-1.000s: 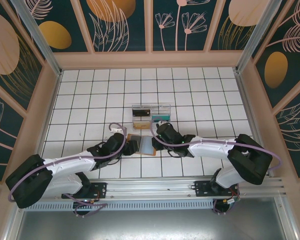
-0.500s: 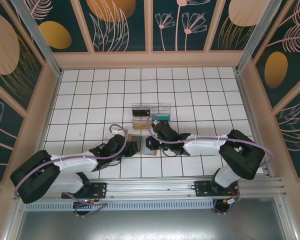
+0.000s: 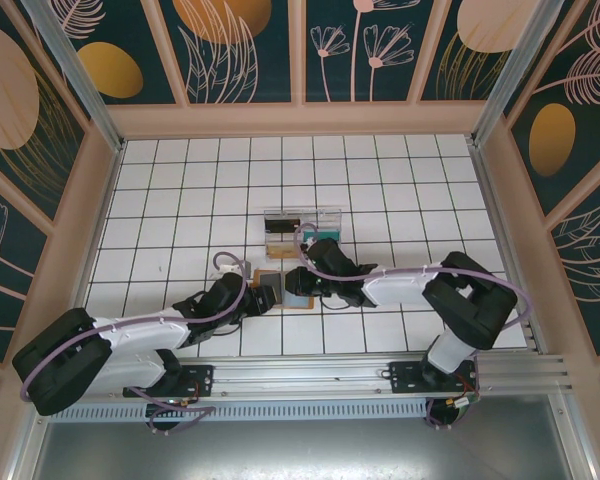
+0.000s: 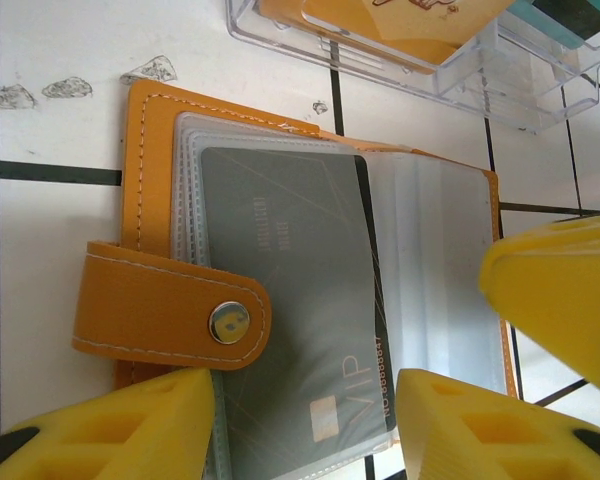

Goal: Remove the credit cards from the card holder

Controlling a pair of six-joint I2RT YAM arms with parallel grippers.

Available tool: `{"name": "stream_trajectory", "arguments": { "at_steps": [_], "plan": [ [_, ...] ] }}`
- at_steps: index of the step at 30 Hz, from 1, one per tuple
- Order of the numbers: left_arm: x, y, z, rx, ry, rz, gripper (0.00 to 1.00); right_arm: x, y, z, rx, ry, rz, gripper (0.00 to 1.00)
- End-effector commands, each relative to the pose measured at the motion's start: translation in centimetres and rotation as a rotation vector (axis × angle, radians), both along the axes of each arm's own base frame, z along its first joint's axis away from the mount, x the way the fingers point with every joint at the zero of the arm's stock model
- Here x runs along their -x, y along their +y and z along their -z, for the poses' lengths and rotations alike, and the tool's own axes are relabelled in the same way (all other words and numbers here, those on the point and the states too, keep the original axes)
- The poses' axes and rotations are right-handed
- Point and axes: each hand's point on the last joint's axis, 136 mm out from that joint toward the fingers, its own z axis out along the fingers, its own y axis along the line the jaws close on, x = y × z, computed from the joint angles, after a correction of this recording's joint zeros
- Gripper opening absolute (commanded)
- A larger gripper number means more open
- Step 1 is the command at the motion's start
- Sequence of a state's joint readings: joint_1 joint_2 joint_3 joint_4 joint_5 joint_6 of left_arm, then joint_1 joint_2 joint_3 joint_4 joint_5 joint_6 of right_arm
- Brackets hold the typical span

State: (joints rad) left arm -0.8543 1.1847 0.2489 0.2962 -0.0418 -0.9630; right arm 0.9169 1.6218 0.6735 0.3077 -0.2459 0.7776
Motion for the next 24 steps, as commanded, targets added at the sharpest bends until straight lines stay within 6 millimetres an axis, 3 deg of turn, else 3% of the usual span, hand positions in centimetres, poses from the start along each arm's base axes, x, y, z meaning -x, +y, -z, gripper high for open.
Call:
{"name": "stream_trajectory", "arguments": {
  "at_steps": [1, 24],
  "plan": [
    [-0.2, 0.3, 0.5, -0.029, 0.011, -0.013, 0.53, 0.0, 0.8, 0.0, -0.046, 0.030, -0.007, 0.18],
    [-1.2, -0.6, 0.8, -0.065, 0.005, 0.001, 0.54, -0.5, 0.8, 1.8, -0.045, 0.089, 0.005, 0.18]
  ]
}}
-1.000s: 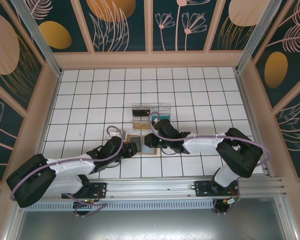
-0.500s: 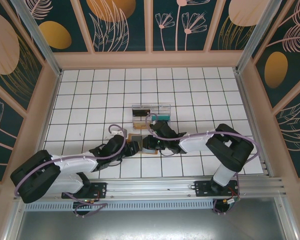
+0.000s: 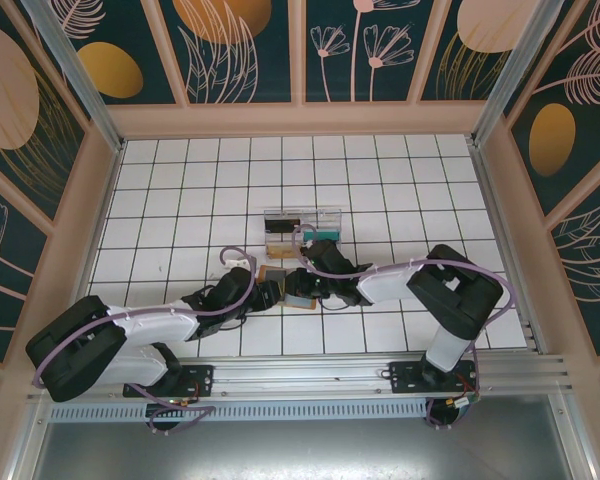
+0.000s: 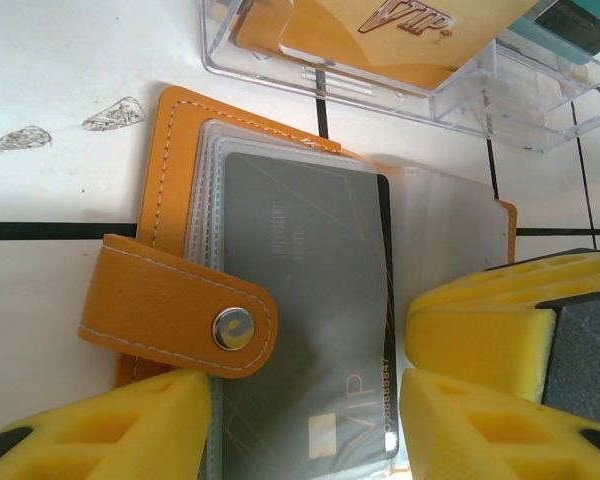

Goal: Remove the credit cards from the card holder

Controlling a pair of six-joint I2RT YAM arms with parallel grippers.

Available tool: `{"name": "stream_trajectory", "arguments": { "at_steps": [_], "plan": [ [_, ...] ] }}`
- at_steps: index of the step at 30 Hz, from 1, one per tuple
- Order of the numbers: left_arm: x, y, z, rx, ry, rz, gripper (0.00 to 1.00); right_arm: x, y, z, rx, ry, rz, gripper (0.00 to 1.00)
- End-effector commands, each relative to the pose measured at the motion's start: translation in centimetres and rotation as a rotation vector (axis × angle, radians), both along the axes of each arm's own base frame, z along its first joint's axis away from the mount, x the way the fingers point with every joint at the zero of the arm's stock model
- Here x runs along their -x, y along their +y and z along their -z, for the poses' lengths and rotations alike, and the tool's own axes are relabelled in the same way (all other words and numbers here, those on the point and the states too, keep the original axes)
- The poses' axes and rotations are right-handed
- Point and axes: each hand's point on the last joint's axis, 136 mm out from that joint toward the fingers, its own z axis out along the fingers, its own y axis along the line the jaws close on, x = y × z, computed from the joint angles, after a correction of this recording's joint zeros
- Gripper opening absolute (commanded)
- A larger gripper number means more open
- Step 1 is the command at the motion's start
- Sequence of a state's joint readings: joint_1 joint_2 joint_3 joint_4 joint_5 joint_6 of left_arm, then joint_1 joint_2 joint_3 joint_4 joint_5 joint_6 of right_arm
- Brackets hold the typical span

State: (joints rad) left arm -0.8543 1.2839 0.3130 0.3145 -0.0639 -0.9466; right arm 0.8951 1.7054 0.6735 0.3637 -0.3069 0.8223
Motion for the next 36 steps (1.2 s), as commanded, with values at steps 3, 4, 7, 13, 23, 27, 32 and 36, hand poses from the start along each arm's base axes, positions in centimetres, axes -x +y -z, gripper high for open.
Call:
{"name": "stream_trajectory", "arguments": {
  "at_steps": [3, 4, 7, 13, 23, 27, 32, 36],
  "plan": [
    [0.2, 0.3, 0.7, -0.033, 0.013, 0.009, 0.54, -0.6, 0.7, -0.3, -0.037, 0.009, 0.000, 0.18],
    [0.2, 0.3, 0.7, -0.031, 0.013, 0.010, 0.54, -0.6, 0.8, -0.2, -0.038, 0.009, -0.001, 0.18],
    [0.2, 0.3, 0.7, -0.031, 0.014, 0.011, 0.54, -0.6, 0.9, -0.2, -0.041, 0.013, -0.004, 0.18],
    [0.2, 0.2, 0.6, -0.027, 0.013, 0.014, 0.54, -0.6, 1.0, -0.2, -0.047, 0.017, -0.010, 0.18],
    [-0.1, 0.8, -0.6, -0.042, -0.017, -0.008, 0.54, -0.6, 0.4, 0.0, -0.050, 0.025, 0.007, 0.00],
    [-0.6, 1.0, -2.0, -0.060, -0.061, -0.007, 0.55, -0.6, 0.0, 0.0, -0.059, 0.029, 0.015, 0.00],
    [-1.0, 0.1, -1.5, -0.065, -0.058, 0.016, 0.53, -0.6, -0.2, -0.1, -0.067, 0.029, 0.018, 0.00],
    [-1.3, -0.6, -1.2, -0.057, -0.054, 0.028, 0.51, -0.4, -0.4, -0.1, -0.064, 0.029, 0.019, 0.00]
  ]
}}
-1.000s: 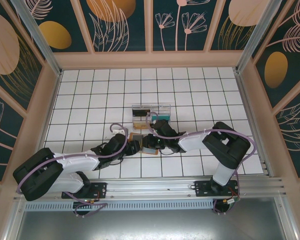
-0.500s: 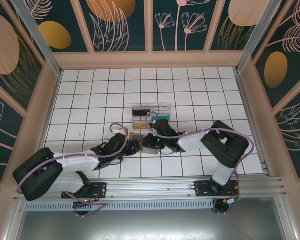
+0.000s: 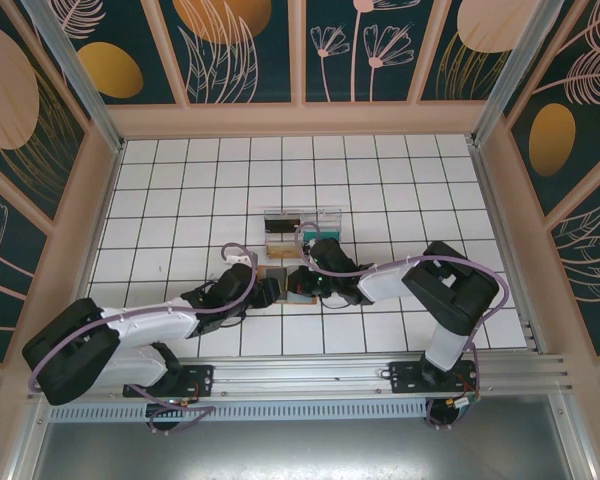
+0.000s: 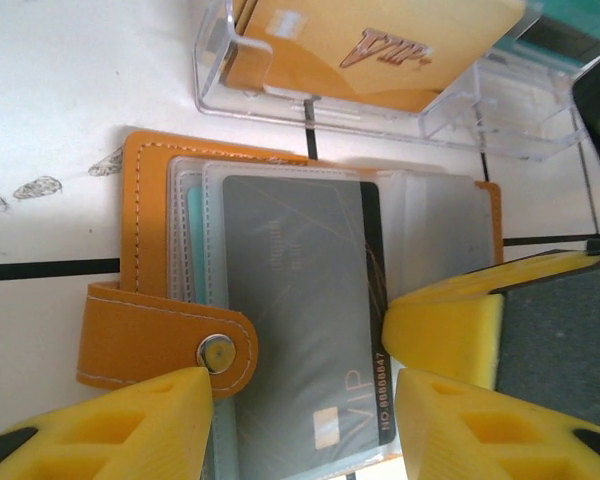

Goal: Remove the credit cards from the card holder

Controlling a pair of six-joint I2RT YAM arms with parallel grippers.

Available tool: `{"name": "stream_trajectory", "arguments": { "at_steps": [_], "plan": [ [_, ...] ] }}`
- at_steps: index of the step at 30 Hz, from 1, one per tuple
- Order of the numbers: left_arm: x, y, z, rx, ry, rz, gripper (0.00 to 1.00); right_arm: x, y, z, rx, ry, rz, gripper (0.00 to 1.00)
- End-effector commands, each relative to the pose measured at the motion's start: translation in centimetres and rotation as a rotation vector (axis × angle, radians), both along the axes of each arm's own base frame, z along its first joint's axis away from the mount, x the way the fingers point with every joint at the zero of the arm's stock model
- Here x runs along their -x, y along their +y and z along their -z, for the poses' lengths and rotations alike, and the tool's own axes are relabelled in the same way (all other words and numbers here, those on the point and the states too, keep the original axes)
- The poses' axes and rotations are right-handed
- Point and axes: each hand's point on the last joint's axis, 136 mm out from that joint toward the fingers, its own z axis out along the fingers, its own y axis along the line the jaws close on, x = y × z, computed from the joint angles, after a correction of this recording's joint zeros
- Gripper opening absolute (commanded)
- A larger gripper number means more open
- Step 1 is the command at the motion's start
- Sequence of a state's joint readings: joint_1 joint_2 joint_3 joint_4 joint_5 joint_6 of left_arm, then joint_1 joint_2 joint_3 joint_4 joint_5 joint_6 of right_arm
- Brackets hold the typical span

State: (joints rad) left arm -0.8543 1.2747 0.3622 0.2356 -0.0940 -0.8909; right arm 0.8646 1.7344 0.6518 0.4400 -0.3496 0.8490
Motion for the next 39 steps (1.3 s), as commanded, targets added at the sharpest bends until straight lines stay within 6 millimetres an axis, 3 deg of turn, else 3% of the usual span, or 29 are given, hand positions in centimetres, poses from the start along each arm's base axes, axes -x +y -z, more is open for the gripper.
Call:
{"name": "stream_trajectory", "arguments": {
  "at_steps": [1, 6, 10, 13, 18, 24, 29, 33, 39],
  "plan": [
    [-0.8, -0.8, -0.4, 0.001, -0.023, 0.013, 0.51, 0.2, -0.2, -0.5, -0.023, 0.003, 0.002, 0.00],
    [-0.9, -1.0, 0.5, -0.013, -0.002, 0.016, 0.52, 0.1, -0.5, -0.5, -0.019, 0.002, 0.006, 0.00],
    [-0.7, -0.5, 1.2, -0.039, 0.018, 0.000, 0.44, 0.0, -0.9, -0.5, -0.018, 0.003, 0.014, 0.00],
    [-0.6, 0.0, 1.7, -0.062, 0.029, -0.015, 0.23, -0.1, -1.3, -0.5, -0.016, 0.005, 0.017, 0.00],
    [-0.4, 0.5, 1.9, -0.071, 0.038, -0.028, 0.11, 0.0, -2.0, -0.4, -0.008, 0.006, 0.027, 0.00],
    [-0.3, 0.7, 2.0, -0.079, 0.041, -0.035, 0.11, 0.0, -3.3, -0.3, 0.000, 0.006, 0.050, 0.00],
    [-0.3, 0.6, 2.0, -0.077, 0.043, -0.030, 0.10, 0.0, -3.0, -0.7, -0.019, -0.004, 0.038, 0.00],
    [-0.3, 0.4, 2.1, -0.074, 0.044, -0.024, 0.10, -0.4, -2.7, -0.6, -0.020, -0.009, 0.038, 0.23],
    [-0.2, 0.3, 2.1, -0.067, 0.049, -0.017, 0.10, -0.8, -2.1, -0.3, -0.020, -0.008, 0.031, 0.24]
  ]
}}
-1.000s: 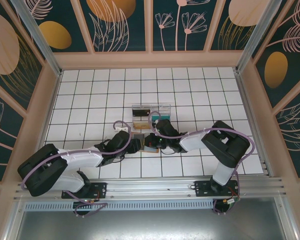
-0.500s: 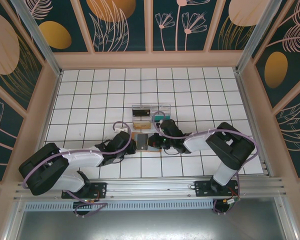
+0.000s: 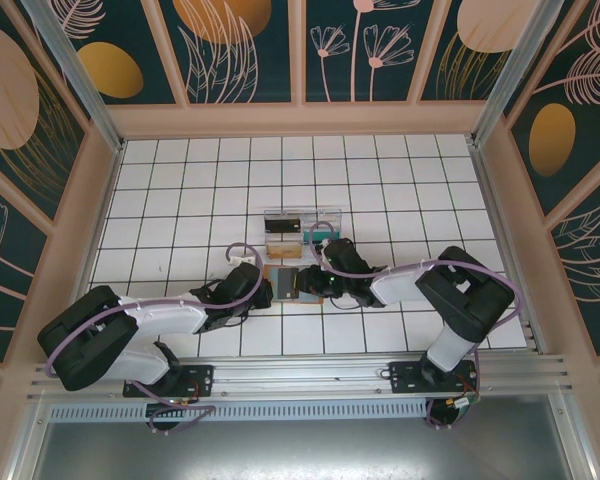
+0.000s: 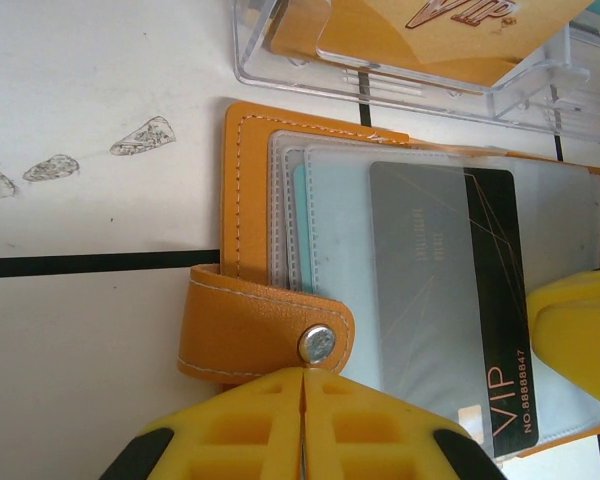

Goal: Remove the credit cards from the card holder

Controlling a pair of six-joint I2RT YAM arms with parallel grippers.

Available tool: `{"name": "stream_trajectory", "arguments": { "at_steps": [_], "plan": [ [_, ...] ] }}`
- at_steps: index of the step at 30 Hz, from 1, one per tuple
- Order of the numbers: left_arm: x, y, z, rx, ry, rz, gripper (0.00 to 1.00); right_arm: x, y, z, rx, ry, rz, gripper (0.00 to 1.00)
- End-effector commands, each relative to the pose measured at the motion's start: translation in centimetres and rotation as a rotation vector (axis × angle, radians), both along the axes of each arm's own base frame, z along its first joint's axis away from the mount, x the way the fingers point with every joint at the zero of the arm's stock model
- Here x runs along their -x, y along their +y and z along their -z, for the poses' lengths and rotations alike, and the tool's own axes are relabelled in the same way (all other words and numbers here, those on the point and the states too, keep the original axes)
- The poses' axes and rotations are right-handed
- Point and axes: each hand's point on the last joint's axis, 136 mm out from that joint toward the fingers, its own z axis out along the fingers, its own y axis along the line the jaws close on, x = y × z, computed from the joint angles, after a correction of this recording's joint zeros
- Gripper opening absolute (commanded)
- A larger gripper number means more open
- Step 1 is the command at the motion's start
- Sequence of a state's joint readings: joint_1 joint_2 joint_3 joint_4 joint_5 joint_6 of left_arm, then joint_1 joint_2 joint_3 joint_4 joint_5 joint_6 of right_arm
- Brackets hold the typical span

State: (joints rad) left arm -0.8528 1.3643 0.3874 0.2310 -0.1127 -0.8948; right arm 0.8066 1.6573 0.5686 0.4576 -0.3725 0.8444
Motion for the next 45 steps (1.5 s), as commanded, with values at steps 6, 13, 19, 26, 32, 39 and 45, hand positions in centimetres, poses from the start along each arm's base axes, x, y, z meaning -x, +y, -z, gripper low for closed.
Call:
{"name": "stream_trajectory", "arguments": {
  "at_steps": [6, 13, 19, 26, 32, 39, 45],
  "plan": [
    [0.1, -0.1, 0.3, -0.003, 0.013, 0.006, 0.09, -0.7, 0.7, 0.5, -0.004, 0.000, -0.007, 0.20],
    [0.2, 0.1, 0.3, -0.005, 0.011, 0.003, 0.09, -0.5, 0.2, 0.8, 0.008, 0.007, 0.006, 0.03],
    [0.3, 0.5, 0.4, -0.019, 0.011, -0.006, 0.08, -0.2, -1.4, 1.0, 0.028, 0.009, 0.041, 0.00],
    [0.3, 0.5, 0.3, -0.015, 0.010, -0.003, 0.08, 0.2, -3.6, 1.5, 0.038, 0.014, 0.083, 0.00],
    [0.3, 0.4, 0.1, -0.016, 0.007, 0.000, 0.07, 0.4, -5.0, 1.0, 0.033, -0.002, 0.113, 0.00],
    [0.1, 0.1, -0.3, -0.007, 0.001, 0.010, 0.08, 0.2, -6.8, 0.0, 0.038, -0.035, 0.142, 0.00],
    [0.0, 0.0, -0.7, -0.005, -0.009, 0.013, 0.08, -0.1, -8.3, -1.3, 0.060, -0.079, 0.157, 0.00]
  ]
}}
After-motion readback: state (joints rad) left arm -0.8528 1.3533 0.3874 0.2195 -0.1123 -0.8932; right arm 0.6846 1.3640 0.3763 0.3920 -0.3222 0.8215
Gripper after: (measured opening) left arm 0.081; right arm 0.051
